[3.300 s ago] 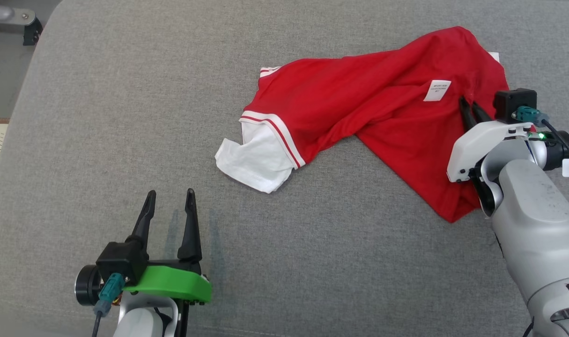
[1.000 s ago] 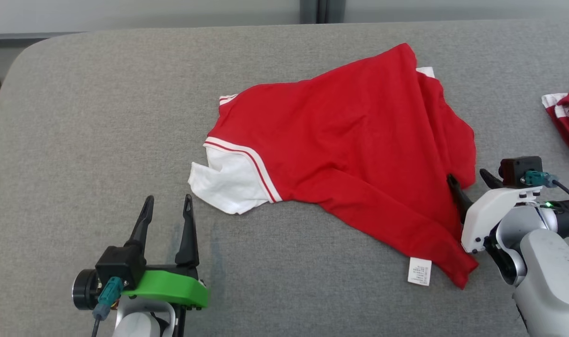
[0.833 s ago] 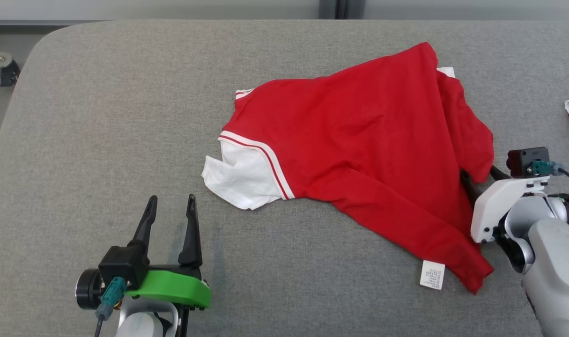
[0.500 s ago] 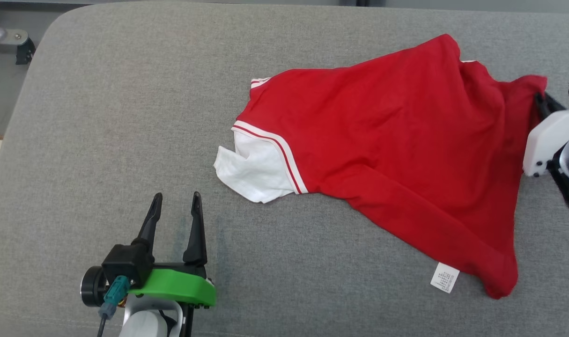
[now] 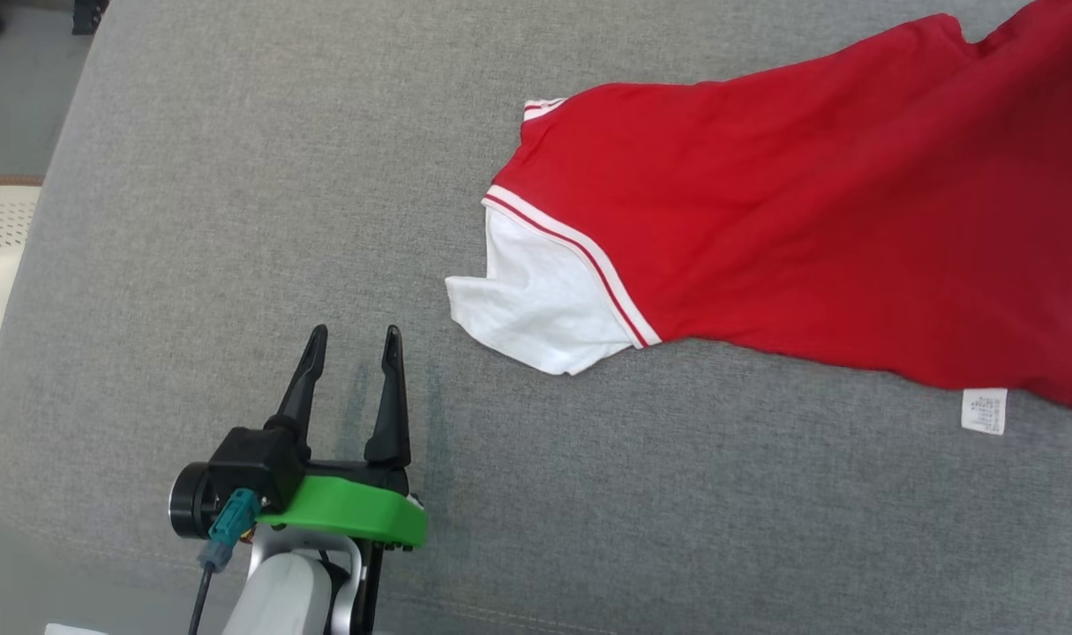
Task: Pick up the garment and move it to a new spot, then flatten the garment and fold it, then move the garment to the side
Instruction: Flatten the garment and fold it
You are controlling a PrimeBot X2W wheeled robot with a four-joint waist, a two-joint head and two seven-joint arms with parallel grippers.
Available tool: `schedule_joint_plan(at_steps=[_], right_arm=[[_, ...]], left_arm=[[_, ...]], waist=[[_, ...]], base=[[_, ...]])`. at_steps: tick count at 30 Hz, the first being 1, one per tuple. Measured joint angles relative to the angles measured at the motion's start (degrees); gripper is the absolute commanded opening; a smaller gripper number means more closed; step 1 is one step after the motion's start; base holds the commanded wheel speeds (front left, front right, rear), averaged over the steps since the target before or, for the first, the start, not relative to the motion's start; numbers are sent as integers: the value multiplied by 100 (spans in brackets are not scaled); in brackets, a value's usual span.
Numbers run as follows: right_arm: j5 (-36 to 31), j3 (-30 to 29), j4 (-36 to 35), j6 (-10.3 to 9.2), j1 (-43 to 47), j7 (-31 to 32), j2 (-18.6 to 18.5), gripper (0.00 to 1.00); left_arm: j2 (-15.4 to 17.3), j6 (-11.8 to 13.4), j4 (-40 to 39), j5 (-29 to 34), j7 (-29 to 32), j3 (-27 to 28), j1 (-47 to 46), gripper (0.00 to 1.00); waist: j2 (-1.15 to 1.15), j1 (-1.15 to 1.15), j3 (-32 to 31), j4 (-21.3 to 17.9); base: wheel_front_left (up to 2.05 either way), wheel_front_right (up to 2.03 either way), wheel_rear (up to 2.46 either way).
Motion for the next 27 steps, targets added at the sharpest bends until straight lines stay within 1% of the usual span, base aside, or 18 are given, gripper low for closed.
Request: schedule_joint_plan(at_steps=[1,2,3,5,8,13,17,21,24,27], right_arm=[[-136,-51,58,0,-119,-88,19,0],[-274,-133,143,0,-236,-125,57,61],[-349,-190,212,0,-311,-176,105,100],[-597,-316,349,0,-432,-308,258,100],[-770,-427,516,0,-555,-525,555,100],[-776,-511,783,0,-638,-1056,862,100],[-546,-367,921,0,-599,-1433,1118,100],[-181,-47,858,0,-246,-1623,1314,100],[198,233,565,0,121,-1674,1395,100],[628,503,78,0,631,-1691,1433,100]], left_arm=[[0,4,-4,0,0,-14,-19,100],[0,7,-3,0,0,-23,-33,100],[0,21,-2,0,0,-33,-46,100],[0,34,0,0,0,-51,-85,100],[0,47,18,4,0,-45,-121,100],[-2,41,33,78,0,21,-150,100],[-3,-1,66,160,0,129,-140,100],[-4,-33,138,199,1,252,-71,100],[-4,-67,298,238,0,347,-35,100],[12,-131,604,293,0,380,-9,100]], waist=[[0,0,42,30],[0,0,84,56],[0,0,115,73],[0,0,183,105],[0,0,222,87],[0,0,151,-41],[0,0,2,-221],[0,0,-191,-429],[0,0,-337,-600],[0,0,-467,-793]], base=[[0,0,0],[0,0,0],[0,0,0],[0,0,0],[0,0,0],[0,0,0],[0,0,0],[0,0,0],[0,0,0],[0,0,0]])
